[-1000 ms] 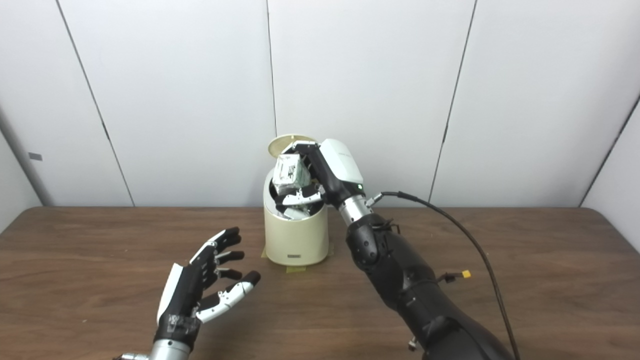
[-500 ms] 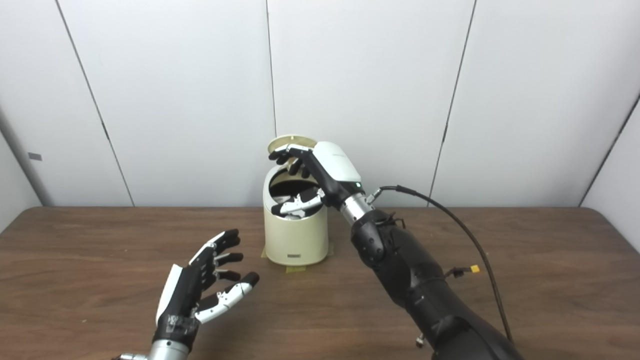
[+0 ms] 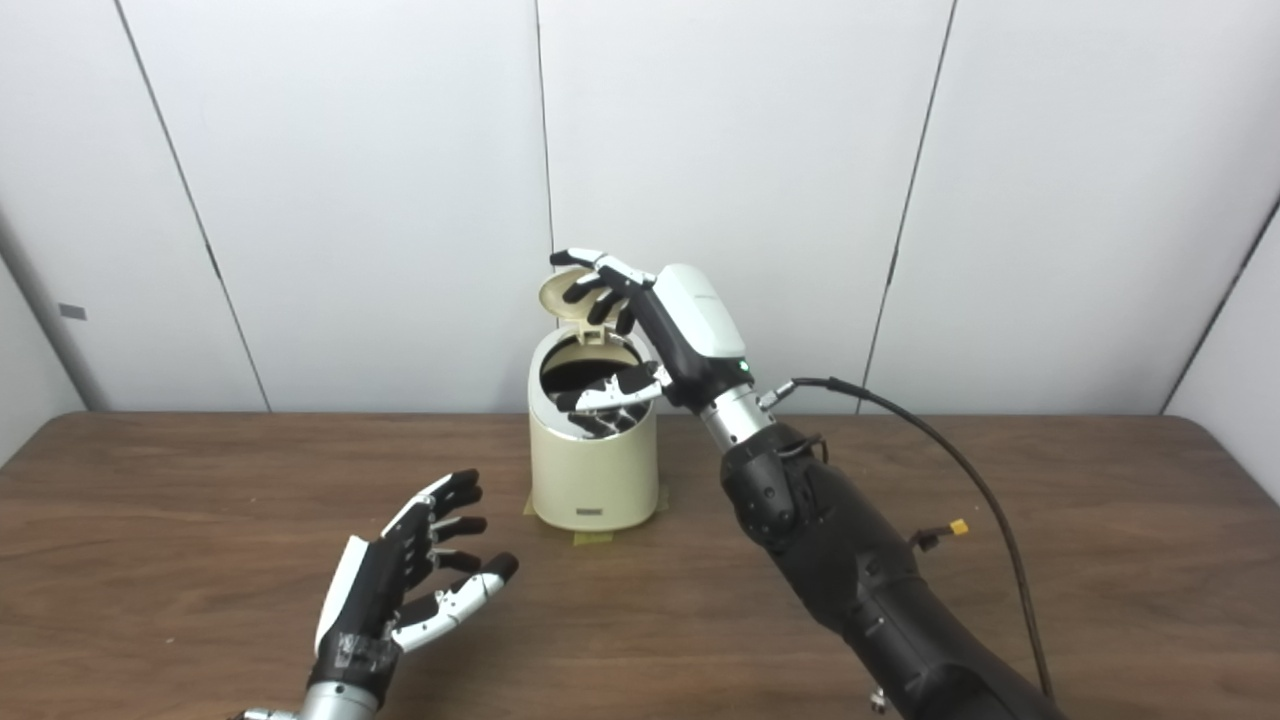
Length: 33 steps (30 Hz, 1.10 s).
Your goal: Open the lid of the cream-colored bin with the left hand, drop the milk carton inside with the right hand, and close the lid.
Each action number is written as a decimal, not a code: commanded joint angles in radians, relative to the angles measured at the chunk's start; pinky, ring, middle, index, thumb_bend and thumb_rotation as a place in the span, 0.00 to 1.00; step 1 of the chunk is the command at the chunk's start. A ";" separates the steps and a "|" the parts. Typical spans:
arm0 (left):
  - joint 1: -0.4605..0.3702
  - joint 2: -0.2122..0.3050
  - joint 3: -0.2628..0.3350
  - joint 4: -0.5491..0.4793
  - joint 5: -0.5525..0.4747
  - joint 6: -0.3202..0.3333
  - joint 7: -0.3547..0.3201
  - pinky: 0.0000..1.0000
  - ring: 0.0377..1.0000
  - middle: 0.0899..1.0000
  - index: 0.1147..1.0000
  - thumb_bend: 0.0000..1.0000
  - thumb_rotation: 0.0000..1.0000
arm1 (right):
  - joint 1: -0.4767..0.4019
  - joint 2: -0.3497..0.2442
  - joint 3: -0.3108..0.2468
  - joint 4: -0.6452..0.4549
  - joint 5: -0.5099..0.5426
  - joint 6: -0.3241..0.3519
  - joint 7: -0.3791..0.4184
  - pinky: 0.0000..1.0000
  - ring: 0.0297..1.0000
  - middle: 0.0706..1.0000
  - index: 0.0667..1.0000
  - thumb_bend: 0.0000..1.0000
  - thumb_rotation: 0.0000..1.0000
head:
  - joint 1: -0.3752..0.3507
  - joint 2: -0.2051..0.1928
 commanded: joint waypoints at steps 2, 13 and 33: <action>-0.039 0.003 0.000 -0.010 -0.002 -0.036 0.001 0.60 0.74 0.82 0.84 0.64 0.19 | -0.009 -0.030 -0.016 -0.092 0.073 -0.026 -0.012 0.29 0.40 0.56 0.65 0.85 0.12 | -0.004 -0.001; -0.047 0.013 0.004 0.009 -0.015 -0.053 -0.003 0.61 0.76 0.85 0.83 0.64 0.20 | 0.253 -0.027 -0.192 -0.433 0.279 0.023 0.200 0.21 0.27 0.45 0.61 0.59 0.01 | 0.000 -0.004; -0.069 0.049 0.004 -0.015 -0.014 -0.117 -0.016 0.73 0.86 0.88 0.90 0.74 0.26 | 0.642 0.058 -0.403 -0.719 0.437 0.317 0.424 0.72 0.81 0.87 0.88 0.82 0.38 | 0.052 -0.055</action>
